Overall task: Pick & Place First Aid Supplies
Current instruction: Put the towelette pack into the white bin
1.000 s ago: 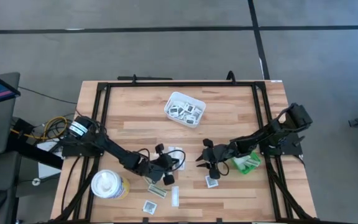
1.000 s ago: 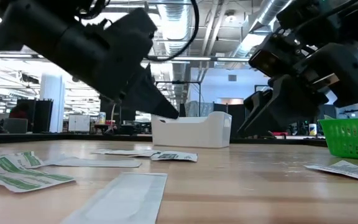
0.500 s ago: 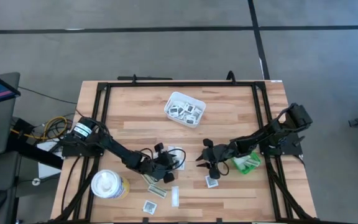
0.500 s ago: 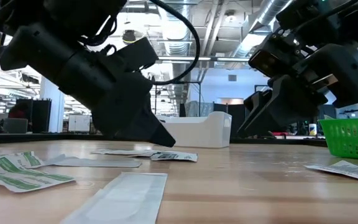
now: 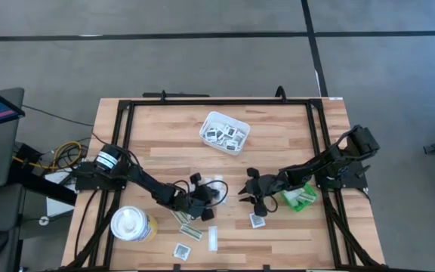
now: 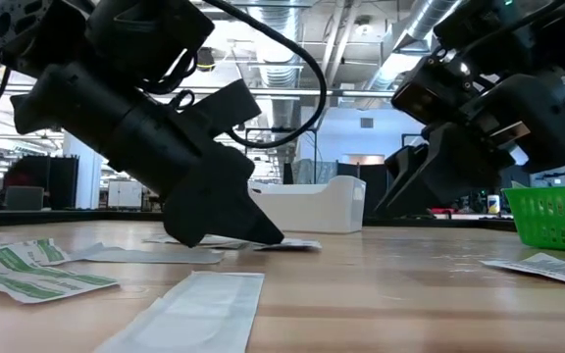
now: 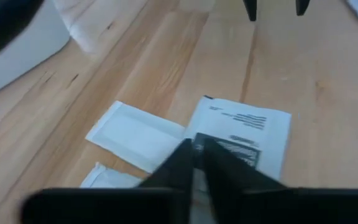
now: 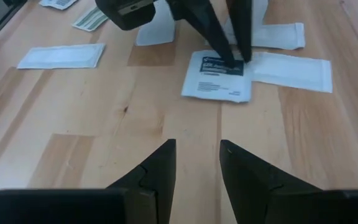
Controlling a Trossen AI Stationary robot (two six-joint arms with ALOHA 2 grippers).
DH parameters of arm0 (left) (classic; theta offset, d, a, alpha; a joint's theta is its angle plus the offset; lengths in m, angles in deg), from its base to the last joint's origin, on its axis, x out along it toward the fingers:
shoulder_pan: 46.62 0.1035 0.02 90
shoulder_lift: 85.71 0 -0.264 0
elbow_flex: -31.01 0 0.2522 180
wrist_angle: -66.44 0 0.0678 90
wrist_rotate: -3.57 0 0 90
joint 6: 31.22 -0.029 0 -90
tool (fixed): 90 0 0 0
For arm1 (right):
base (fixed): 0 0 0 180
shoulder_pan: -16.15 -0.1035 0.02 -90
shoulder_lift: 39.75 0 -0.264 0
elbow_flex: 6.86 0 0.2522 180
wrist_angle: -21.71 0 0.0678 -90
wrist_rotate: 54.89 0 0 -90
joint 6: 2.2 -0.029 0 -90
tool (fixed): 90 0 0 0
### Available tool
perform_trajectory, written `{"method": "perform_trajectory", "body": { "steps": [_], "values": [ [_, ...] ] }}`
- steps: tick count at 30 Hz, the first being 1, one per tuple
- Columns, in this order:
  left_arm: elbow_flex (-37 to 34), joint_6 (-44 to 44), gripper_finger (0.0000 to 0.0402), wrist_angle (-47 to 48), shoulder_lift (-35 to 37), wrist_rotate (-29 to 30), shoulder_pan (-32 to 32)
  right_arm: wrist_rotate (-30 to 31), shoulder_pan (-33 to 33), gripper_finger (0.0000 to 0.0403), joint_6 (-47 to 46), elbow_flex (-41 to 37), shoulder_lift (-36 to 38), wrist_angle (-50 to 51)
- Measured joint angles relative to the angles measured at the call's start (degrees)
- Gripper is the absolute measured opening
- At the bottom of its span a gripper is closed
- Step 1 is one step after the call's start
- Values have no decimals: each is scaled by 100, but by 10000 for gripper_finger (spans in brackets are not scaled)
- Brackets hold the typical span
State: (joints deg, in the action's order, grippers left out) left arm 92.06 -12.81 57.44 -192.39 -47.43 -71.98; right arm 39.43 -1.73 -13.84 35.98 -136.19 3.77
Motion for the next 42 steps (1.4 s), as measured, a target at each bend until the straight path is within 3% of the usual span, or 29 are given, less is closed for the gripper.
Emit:
{"method": "perform_trajectory", "body": {
  "steps": [3,19,26,33,36,39,42],
  "values": [
    [-13,-21,10,64,83,41,3,5,5,118,2,0,0,68],
    [-35,-329,7,-439,219,353,-19,17,5,118,15,-2,0,105],
    [-31,-312,61,-92,561,399,133,18,-9,118,-26,66,-375,-706],
    [-22,191,128,507,721,-522,374,24,10,99,-39,795,-1029,-456],
    [-32,418,140,857,634,-581,436,154,55,81,-42,1052,-1053,114],
    [-13,449,142,831,566,-561,458,710,79,62,-64,1133,-1036,200],
    [-11,449,139,848,568,-569,458,770,121,39,-92,1158,-1064,214]
  ]
}}
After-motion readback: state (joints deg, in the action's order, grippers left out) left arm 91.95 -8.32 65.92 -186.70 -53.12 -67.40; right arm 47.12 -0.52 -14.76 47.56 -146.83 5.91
